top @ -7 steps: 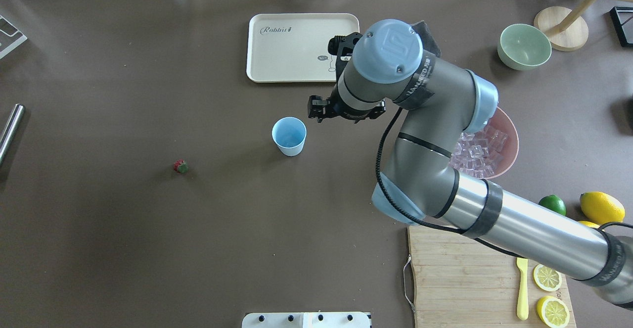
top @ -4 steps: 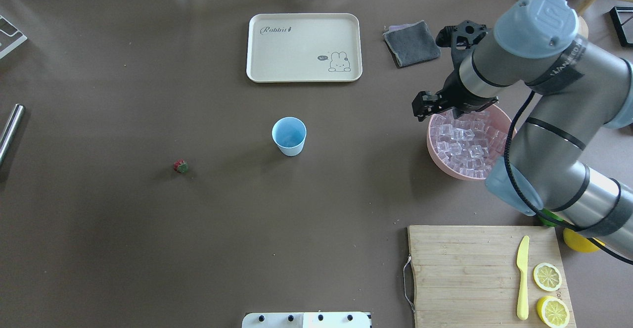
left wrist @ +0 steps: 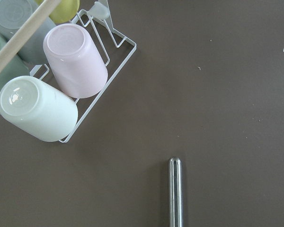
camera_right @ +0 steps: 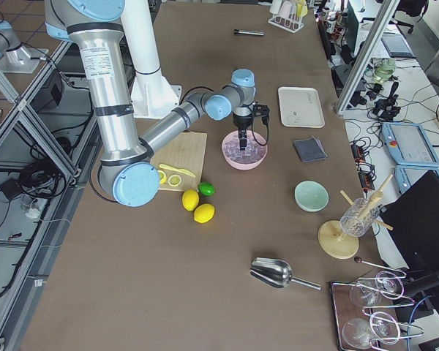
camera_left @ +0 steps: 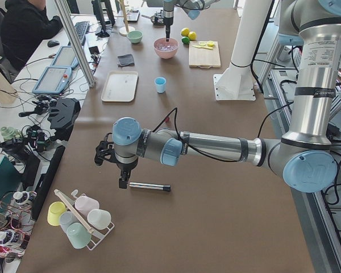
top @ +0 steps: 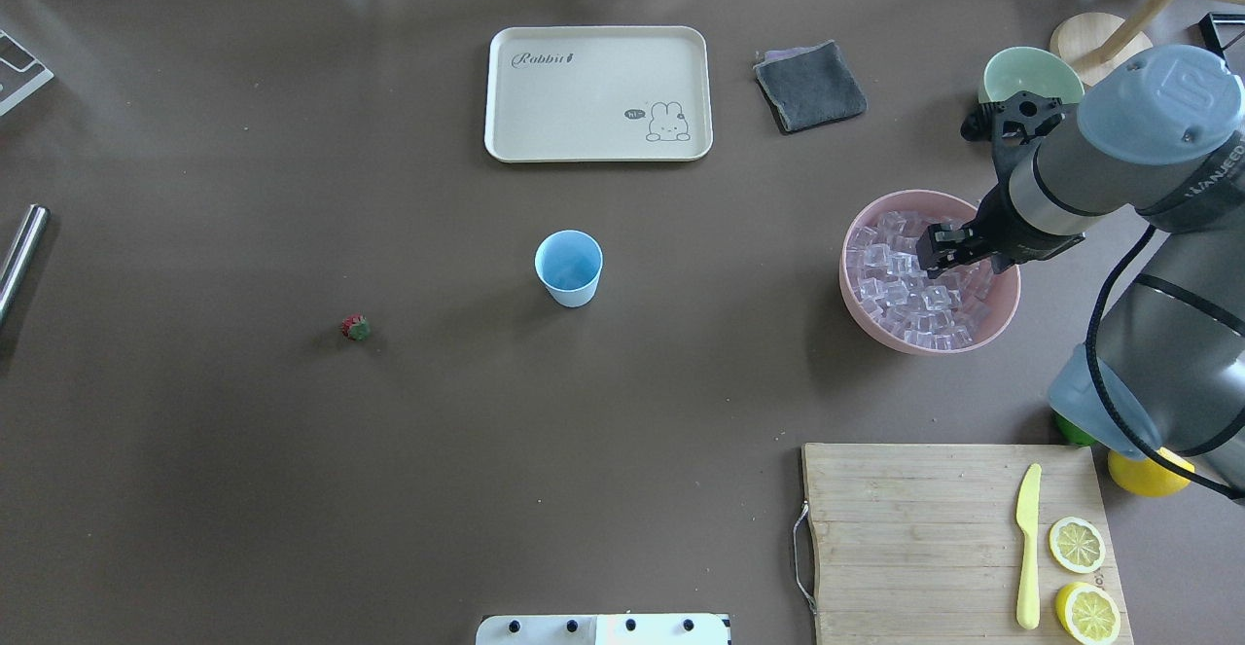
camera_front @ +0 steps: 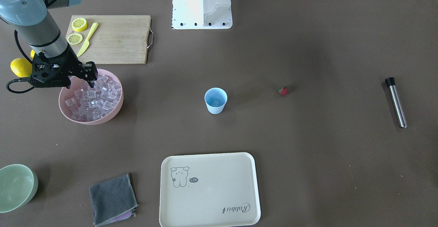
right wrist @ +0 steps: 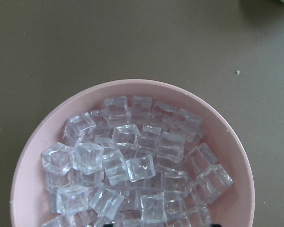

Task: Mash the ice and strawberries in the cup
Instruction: 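Lower the right gripper and grasp another ice cube from the bowl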

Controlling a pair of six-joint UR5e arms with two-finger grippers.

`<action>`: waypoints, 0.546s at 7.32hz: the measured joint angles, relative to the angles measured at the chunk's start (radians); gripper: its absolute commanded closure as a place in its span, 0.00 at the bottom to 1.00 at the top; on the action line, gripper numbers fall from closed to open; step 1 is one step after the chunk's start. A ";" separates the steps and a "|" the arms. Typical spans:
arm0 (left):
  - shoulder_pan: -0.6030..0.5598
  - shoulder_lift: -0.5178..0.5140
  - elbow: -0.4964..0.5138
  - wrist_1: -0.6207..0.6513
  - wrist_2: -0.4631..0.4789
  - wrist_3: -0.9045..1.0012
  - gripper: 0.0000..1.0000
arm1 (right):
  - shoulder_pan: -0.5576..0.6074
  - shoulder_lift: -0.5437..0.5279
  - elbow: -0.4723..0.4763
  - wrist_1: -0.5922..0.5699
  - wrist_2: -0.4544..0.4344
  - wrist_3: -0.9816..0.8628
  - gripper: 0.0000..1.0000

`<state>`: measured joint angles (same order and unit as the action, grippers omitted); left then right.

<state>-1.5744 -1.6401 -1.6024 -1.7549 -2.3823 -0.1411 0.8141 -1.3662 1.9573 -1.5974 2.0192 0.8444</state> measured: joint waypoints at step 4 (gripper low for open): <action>0.001 -0.001 -0.003 -0.001 0.000 -0.006 0.02 | -0.037 0.013 -0.059 0.003 -0.024 -0.051 0.48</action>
<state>-1.5739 -1.6413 -1.6057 -1.7562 -2.3823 -0.1468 0.7772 -1.3529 1.8984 -1.5941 1.9957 0.7937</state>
